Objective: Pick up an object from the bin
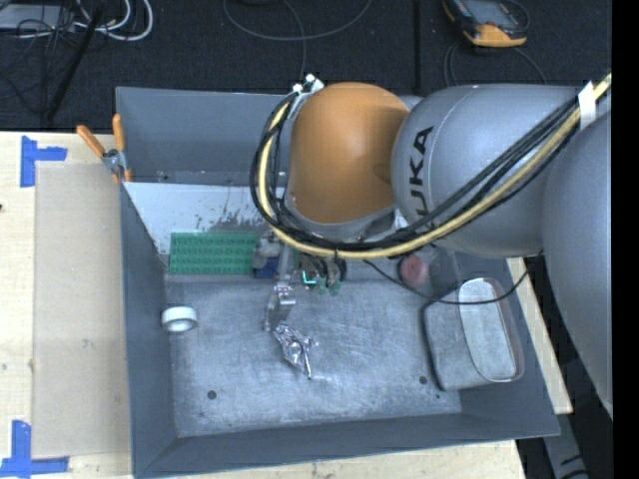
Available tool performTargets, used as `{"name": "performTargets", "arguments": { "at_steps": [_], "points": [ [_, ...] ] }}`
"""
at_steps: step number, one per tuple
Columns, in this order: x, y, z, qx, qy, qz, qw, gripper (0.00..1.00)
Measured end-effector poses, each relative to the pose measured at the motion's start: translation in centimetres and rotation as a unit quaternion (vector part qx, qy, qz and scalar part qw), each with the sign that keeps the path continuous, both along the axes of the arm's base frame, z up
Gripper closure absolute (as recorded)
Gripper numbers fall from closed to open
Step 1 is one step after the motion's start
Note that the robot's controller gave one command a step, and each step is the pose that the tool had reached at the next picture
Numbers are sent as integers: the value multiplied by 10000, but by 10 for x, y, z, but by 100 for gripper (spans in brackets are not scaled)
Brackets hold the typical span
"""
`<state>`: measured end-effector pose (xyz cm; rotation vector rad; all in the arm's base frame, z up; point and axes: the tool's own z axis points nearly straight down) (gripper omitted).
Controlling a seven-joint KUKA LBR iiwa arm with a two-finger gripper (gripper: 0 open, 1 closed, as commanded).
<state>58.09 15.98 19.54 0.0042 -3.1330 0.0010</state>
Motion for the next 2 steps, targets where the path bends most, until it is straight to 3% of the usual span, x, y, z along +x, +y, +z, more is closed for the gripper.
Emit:
{"name": "performTargets", "arguments": {
  "at_steps": [1, 2],
  "points": [
    [-14, -66, -124, 16, -52, 226, 9997, 0],
    [-15, -64, -121, 17, -23, 224, 9997, 100]
  ]
}}
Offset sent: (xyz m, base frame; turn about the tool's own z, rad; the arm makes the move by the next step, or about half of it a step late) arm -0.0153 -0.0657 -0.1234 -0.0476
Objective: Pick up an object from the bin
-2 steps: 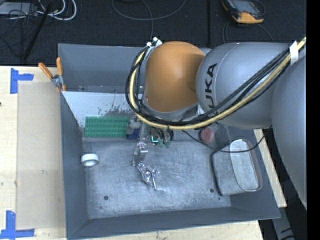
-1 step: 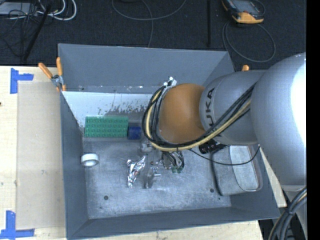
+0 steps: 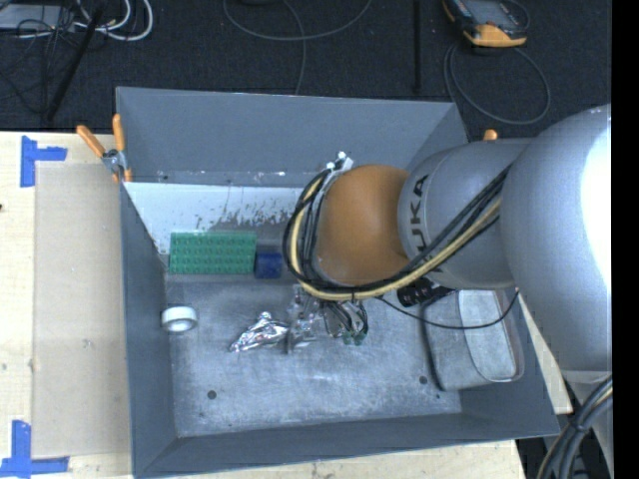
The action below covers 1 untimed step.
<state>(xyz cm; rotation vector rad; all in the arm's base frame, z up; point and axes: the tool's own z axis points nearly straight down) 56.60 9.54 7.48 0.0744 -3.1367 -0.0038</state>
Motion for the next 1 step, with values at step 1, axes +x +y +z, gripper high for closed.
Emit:
{"name": "performTargets", "arguments": {
  "at_steps": [1],
  "points": [
    [4, 9, 142, -6, -61, 1064, 9943, 100]
  ]
}}
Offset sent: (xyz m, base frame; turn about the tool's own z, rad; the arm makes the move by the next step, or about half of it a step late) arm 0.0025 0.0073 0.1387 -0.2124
